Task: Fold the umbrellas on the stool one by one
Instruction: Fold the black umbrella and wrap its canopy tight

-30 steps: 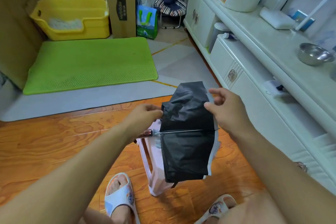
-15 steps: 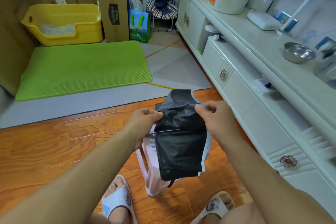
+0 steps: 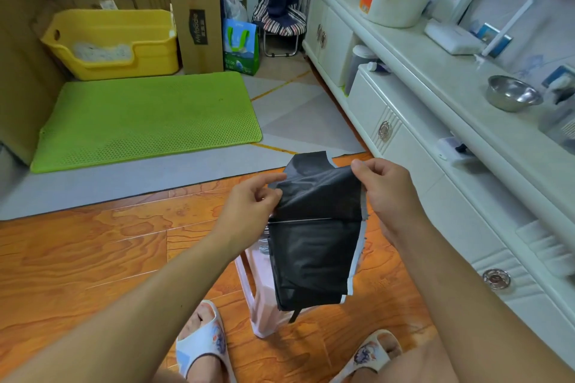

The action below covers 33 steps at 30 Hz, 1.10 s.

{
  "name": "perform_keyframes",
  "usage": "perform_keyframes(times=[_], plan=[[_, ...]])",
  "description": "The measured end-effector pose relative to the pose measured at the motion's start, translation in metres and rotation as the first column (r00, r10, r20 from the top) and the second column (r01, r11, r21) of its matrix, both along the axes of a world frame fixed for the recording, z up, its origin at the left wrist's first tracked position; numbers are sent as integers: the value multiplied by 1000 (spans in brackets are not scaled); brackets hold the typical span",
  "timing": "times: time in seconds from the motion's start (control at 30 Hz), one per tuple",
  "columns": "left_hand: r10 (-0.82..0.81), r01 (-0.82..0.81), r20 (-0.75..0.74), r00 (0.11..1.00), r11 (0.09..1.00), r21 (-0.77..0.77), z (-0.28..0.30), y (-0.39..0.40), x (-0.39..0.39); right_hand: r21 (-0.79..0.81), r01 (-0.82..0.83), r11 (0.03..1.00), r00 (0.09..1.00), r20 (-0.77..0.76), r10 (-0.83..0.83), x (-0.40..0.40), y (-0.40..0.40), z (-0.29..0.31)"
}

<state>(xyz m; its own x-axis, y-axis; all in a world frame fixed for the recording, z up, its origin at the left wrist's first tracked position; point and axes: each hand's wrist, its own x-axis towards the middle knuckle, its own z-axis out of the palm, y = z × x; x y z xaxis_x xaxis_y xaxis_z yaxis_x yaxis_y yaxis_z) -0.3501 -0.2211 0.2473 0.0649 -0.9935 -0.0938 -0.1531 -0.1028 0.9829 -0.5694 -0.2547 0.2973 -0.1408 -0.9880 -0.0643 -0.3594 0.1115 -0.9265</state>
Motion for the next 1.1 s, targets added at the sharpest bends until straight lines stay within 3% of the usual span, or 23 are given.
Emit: perform_keyframes(times=[0.2, 0.3, 0.4, 0.6, 0.67, 0.77, 0.83, 1.0, 1.1], plan=[[98, -96, -87, 991, 995, 31, 3, 2, 0, -46, -55, 997, 998, -36, 53, -4, 5, 6], [95, -94, -58, 994, 995, 24, 4, 5, -2, -4, -34, 999, 999, 8, 34, -5, 5, 6], [137, -137, 1, 991, 990, -23, 8, 5, -1, -62, -45, 997, 999, 16, 46, -5, 6, 11], [138, -119, 159, 978, 985, -121, 10, -1, 3, -142, -169, 975, 968, -208, 137, -8, 6, 17], [126, -99, 202, 971, 985, -139, 8, -3, 4, -130, -260, 957, 913, -357, 199, -11, 1, 17], [73, -40, 222, 972, 988, -146, 5, -4, 5, -60, -438, 897, 735, -598, 319, -15, -12, 16], [47, -5, 252, 967, 987, -164, 4, -4, 6, -62, -517, 853, 668, -653, 358, -17, -21, 12], [-59, 90, 197, 979, 984, -156, 2, -5, 14, -122, -491, 863, 781, -499, 374, -25, -22, 15], [-139, 179, 270, 953, 976, -127, -2, -6, 16, -145, -482, 864, 805, -462, 371, -27, -19, 19]])
